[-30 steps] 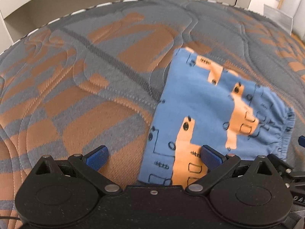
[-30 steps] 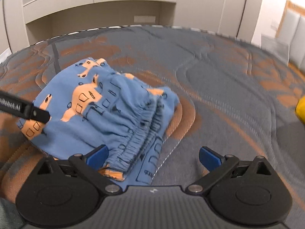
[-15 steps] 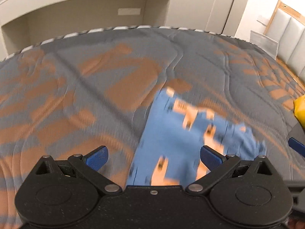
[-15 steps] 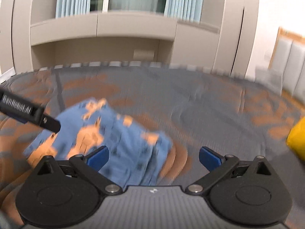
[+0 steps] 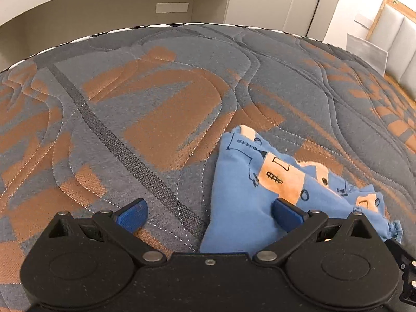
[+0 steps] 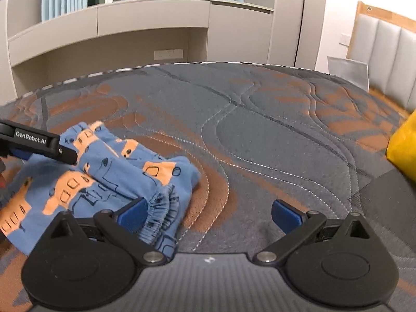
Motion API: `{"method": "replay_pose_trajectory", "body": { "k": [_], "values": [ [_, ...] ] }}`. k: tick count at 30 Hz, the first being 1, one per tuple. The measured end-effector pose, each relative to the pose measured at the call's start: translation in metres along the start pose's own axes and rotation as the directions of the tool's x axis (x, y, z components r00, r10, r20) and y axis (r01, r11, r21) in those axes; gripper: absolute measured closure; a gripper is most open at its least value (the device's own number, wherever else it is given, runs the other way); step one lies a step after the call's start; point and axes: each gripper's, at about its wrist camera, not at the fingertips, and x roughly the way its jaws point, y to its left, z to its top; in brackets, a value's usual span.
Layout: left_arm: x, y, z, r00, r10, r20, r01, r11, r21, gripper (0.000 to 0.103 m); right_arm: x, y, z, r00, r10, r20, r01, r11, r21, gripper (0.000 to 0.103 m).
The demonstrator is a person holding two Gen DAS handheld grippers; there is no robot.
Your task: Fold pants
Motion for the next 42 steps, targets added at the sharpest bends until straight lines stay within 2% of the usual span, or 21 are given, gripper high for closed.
{"method": "replay_pose_trajectory", "body": {
  "k": [3,6,9,13,15,30,34,38,40,42],
  "values": [
    [-0.006,-0.002,0.001,1.000,0.002,0.013,-0.002,1.000,-0.009,0.001,-0.010,0.000,0.001,0.999,0.027,0.043,-0.028,0.999,0.016,0.000],
    [-0.016,-0.008,0.002,0.999,-0.032,0.025,0.032,0.999,0.003,0.001,-0.014,0.003,0.003,0.998,0.019,0.068,-0.019,1.000,0.001,0.000],
    [-0.020,-0.020,-0.002,0.998,-0.054,0.021,0.053,0.997,0.052,0.001,-0.008,0.002,0.002,0.999,-0.007,0.042,0.007,1.000,-0.001,0.000],
    [-0.013,-0.032,-0.010,1.000,-0.026,-0.012,0.028,0.989,0.142,0.001,-0.003,-0.001,-0.001,1.000,-0.006,0.012,0.006,1.000,0.013,0.000],
    [-0.012,-0.033,-0.013,1.000,-0.018,-0.008,0.019,0.987,0.157,0.000,-0.003,0.000,-0.001,1.000,-0.009,0.013,0.009,1.000,0.002,0.000],
    [-0.016,-0.035,-0.013,1.000,-0.020,-0.001,0.020,0.986,0.168,0.000,-0.004,0.001,-0.001,1.000,-0.009,0.013,0.009,1.000,0.003,0.000],
    [-0.024,-0.038,-0.012,0.999,-0.038,0.001,0.037,0.984,0.174,0.001,-0.009,0.001,0.001,0.999,-0.004,0.037,0.004,1.000,0.006,0.000],
    [-0.043,-0.031,-0.009,0.996,-0.085,-0.024,0.088,0.984,0.154,0.001,-0.014,0.001,0.003,0.998,0.051,0.045,-0.052,0.998,0.033,0.000],
    [-0.052,-0.024,-0.010,0.997,-0.072,-0.040,0.077,0.986,0.150,0.001,-0.013,0.001,0.002,0.994,0.104,0.027,-0.105,0.993,0.048,0.000],
    [-0.055,-0.017,-0.014,0.994,-0.051,-0.094,0.064,0.989,0.136,0.001,-0.009,0.004,0.002,0.988,0.151,-0.024,-0.149,0.988,0.045,0.000]
  ]
}}
